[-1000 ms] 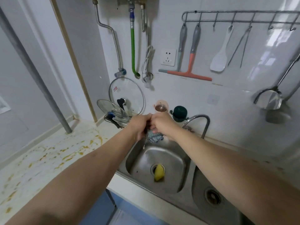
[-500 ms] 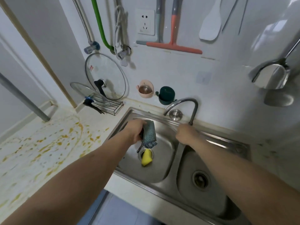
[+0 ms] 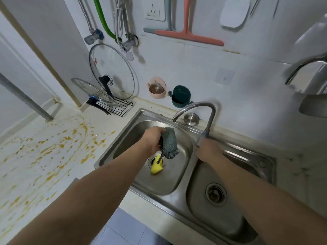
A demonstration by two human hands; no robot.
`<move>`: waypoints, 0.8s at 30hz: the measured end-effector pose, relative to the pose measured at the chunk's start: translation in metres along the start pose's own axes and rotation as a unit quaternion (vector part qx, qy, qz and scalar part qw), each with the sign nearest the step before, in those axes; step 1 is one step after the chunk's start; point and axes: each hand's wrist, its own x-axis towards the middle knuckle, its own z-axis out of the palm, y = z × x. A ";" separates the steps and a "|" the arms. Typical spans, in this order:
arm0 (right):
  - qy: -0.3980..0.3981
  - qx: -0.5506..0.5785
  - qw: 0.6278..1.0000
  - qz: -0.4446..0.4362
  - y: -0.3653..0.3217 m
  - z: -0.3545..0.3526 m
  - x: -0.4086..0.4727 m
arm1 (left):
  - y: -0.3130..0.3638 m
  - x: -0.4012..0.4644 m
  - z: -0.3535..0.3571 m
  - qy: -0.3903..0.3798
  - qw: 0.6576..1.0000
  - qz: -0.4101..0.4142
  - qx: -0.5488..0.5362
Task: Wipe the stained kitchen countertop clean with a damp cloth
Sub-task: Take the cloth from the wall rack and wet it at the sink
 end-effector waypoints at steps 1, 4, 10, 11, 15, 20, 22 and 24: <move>-0.007 0.010 1.000 0.002 0.000 0.001 0.001 | 0.001 0.001 0.002 0.002 1.000 0.003 -0.001; -0.023 0.024 0.999 -0.007 -0.001 0.002 0.001 | 0.002 0.004 0.006 0.008 1.000 0.014 0.002; -0.002 0.024 0.999 -0.023 -0.025 -0.015 0.001 | 0.004 0.008 0.015 -0.005 1.000 0.019 0.019; -0.005 0.062 0.997 -0.047 -0.033 -0.017 0.003 | 0.003 0.008 0.017 -0.014 0.999 0.022 0.019; -0.074 0.311 0.945 -0.069 -0.070 -0.023 0.010 | 0.000 0.005 0.016 -0.033 0.999 0.029 0.004; -0.160 0.385 0.907 -0.051 -0.106 -0.026 0.023 | 0.004 0.001 -0.008 -0.020 0.998 0.033 -0.046; -0.160 0.401 0.899 -0.077 -0.111 -0.024 0.031 | 0.005 0.002 -0.023 -0.009 0.998 0.035 -0.051; -0.159 0.419 0.888 -0.101 -0.112 -0.022 0.038 | 0.004 0.005 -0.039 0.005 0.999 0.040 -0.036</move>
